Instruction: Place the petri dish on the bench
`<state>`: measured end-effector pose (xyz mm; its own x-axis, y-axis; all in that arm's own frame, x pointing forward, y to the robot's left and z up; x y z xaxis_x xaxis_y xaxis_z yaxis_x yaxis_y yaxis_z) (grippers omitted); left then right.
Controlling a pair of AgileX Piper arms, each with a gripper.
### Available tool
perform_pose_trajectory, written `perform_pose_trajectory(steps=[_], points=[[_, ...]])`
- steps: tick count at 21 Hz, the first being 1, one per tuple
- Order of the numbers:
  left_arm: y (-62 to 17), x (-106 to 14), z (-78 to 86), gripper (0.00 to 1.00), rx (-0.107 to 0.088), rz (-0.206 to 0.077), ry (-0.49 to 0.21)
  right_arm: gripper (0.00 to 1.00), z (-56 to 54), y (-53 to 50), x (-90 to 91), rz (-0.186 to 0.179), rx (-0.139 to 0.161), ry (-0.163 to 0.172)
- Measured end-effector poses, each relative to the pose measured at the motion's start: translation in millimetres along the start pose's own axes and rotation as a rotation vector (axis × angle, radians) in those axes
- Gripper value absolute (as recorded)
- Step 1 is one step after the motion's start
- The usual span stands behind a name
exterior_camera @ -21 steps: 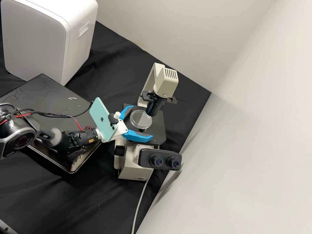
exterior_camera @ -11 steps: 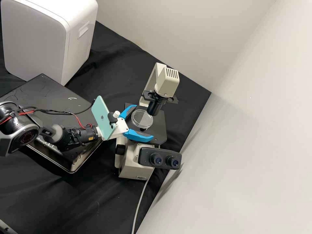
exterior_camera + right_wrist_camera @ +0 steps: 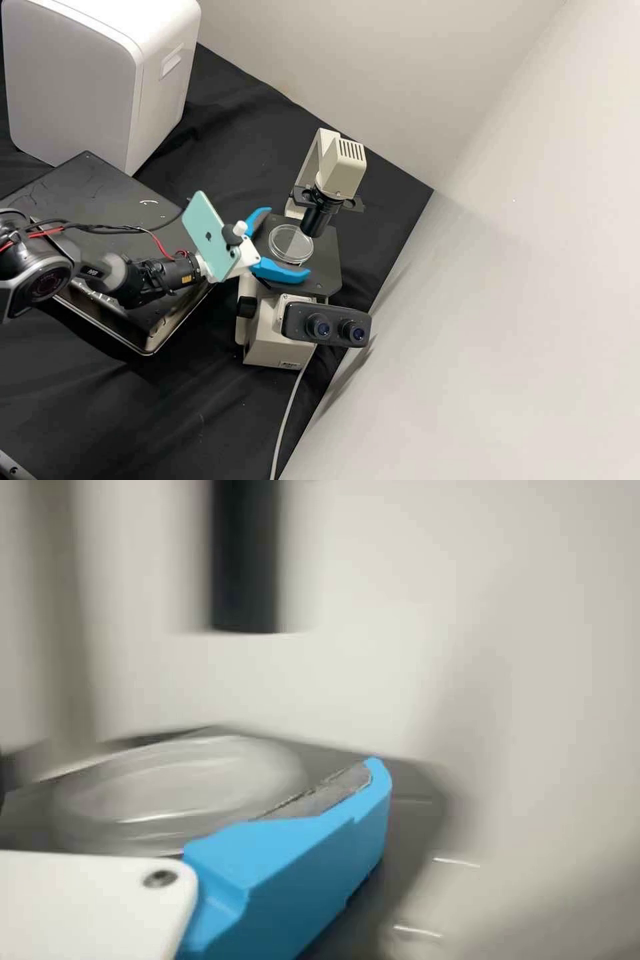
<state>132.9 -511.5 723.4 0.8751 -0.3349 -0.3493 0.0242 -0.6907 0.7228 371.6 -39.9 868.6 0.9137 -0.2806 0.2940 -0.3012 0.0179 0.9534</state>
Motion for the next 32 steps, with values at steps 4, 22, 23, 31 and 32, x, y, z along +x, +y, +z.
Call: perform_pose_trajectory(steps=[4, 22, 23, 31, 32], points=[[0.0, 0.0, 0.0, 1.00, 0.000, 0.000, 0.000, 1.00, -16.1, -2.9, -18.7, -0.160, -0.104, 0.116], [-4.1, 1.4, 0.5, 1.00, 0.011, -0.022, 0.001, 1.00, -13.9, 19.9, -30.8, -0.152, -0.027, 0.091], [-4.1, 1.4, 0.5, 1.00, 0.011, -0.022, 0.001, 1.00, -11.9, 20.6, -30.5, -0.155, -0.028, 0.080], [-4.3, 1.8, -0.9, 1.00, 0.011, -0.024, 0.009, 1.00, -7.0, 38.9, -18.3, -0.116, -0.019, 0.046], [-4.3, 1.8, -0.9, 1.00, 0.011, -0.024, 0.009, 1.00, -7.6, 38.9, -15.7, -0.114, -0.019, 0.048]])
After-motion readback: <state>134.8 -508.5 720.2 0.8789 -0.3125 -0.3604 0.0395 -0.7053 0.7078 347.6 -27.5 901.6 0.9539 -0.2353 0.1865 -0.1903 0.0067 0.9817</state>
